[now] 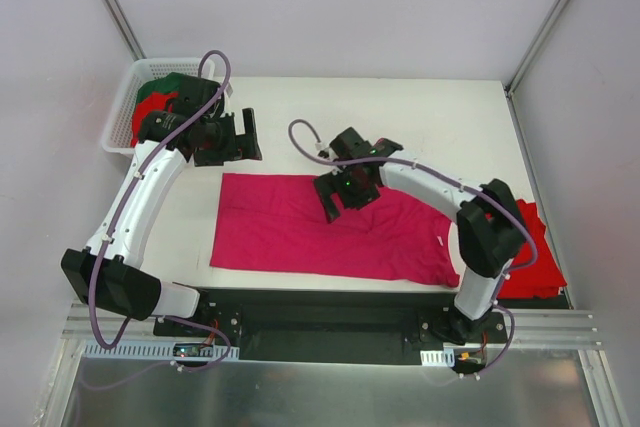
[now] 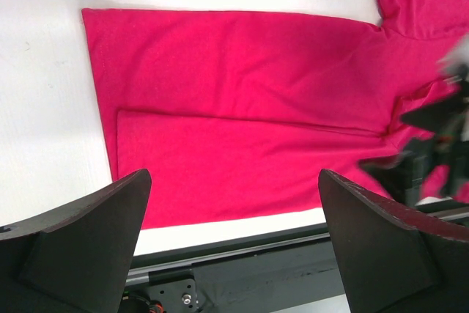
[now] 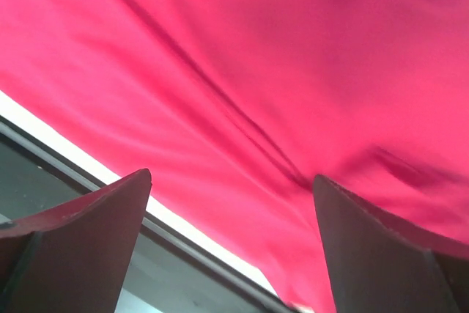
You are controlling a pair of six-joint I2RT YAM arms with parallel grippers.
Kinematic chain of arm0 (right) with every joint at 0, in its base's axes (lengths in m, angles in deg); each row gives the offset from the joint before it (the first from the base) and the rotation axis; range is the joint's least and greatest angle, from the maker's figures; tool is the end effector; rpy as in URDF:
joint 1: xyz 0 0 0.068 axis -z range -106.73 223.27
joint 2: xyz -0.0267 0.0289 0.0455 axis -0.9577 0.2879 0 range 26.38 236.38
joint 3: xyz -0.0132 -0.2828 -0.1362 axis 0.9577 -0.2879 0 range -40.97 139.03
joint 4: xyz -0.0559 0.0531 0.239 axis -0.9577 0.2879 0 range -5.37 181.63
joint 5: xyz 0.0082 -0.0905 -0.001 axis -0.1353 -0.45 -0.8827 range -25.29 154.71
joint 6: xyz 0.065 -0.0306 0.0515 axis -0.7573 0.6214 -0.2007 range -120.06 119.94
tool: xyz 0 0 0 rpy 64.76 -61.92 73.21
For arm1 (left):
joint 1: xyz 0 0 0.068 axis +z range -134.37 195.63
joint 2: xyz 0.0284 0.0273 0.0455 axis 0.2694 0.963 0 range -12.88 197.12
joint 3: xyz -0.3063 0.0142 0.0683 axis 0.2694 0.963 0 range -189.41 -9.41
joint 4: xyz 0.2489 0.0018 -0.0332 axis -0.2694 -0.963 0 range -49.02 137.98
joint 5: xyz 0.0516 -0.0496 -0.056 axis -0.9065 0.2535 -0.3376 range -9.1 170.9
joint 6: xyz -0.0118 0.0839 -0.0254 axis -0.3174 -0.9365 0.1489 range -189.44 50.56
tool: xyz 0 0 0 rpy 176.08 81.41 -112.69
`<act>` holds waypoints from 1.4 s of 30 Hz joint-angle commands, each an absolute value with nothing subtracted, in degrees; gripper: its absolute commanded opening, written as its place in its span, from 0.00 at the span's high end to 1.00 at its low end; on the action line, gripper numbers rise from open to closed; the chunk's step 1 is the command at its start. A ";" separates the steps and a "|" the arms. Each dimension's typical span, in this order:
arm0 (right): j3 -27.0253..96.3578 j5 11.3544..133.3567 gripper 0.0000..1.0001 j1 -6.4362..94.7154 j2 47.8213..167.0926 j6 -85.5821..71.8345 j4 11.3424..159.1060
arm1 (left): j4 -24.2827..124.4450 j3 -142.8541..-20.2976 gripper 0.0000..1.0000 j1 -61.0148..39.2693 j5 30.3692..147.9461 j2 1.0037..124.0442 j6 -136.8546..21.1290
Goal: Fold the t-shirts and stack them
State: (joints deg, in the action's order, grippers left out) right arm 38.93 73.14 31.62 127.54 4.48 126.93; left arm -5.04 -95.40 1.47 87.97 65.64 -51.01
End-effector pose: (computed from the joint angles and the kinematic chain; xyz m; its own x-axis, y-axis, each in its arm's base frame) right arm 0.2812 0.2656 0.2495 -0.6111 -0.6483 -0.4541 -0.7569 0.6465 0.0957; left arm 0.2783 -0.0802 0.3952 -0.7599 -0.1320 -0.6365 0.0907 0.9480 -0.3049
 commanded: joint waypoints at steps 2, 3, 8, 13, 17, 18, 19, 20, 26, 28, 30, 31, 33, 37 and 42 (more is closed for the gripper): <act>37.16 77.90 0.04 26.96 131.75 6.44 116.27 | -5.37 -97.12 0.01 1.83 89.51 65.34 -51.43; 37.60 77.90 0.04 26.77 133.41 6.97 116.27 | -5.29 -97.03 0.01 1.83 89.60 65.25 -51.42; 41.11 74.83 0.04 25.11 137.55 11.96 119.34 | -5.28 -96.42 0.01 1.91 90.30 64.81 -50.99; 42.44 68.33 0.04 24.05 139.58 16.63 121.89 | -5.46 -95.89 0.01 1.83 90.65 64.37 -51.16; 42.44 66.83 0.04 23.70 140.45 18.05 122.16 | -5.55 -95.28 0.01 1.83 91.09 64.37 -50.99; 42.27 66.65 0.04 23.52 140.55 18.22 122.25 | -5.46 -95.36 0.01 1.83 91.00 64.37 -50.99; 42.00 66.56 0.04 23.26 140.63 18.14 122.51 | -5.46 -95.45 0.01 1.83 91.00 64.46 -51.07; 41.74 66.56 0.04 22.39 140.81 18.13 122.68 | -5.55 -95.54 0.01 1.83 90.83 64.64 -51.07; 39.72 65.07 0.04 16.77 140.72 17.17 124.18 | -5.46 -97.38 0.01 1.83 90.30 65.69 -51.42; 38.58 65.07 0.04 15.44 139.94 16.64 124.01 | -5.46 -98.08 0.01 1.83 90.30 66.04 -51.42; 36.56 63.40 0.04 13.94 139.41 15.85 123.65 | -5.55 -98.53 0.01 1.83 90.30 66.48 -51.51; 35.94 63.48 0.04 13.68 139.06 15.59 123.57 | -5.46 -98.79 0.01 1.91 90.30 66.74 -51.51; 34.19 63.13 0.04 12.89 138.61 15.15 123.48 | -5.46 -99.14 0.00 1.92 90.30 66.83 -51.51; 31.98 62.61 0.04 12.62 137.38 14.62 123.30 | -5.46 -99.41 0.01 1.92 90.65 67.10 -51.51; 33.03 59.80 0.04 12.54 138.35 14.97 124.96 | -5.37 -98.88 0.01 1.92 90.92 67.01 -51.34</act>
State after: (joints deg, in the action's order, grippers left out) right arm 34.21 63.35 12.80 136.87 15.14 120.99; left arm -5.30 -97.28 1.96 89.78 67.37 -50.98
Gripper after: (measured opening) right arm 0.955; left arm 0.993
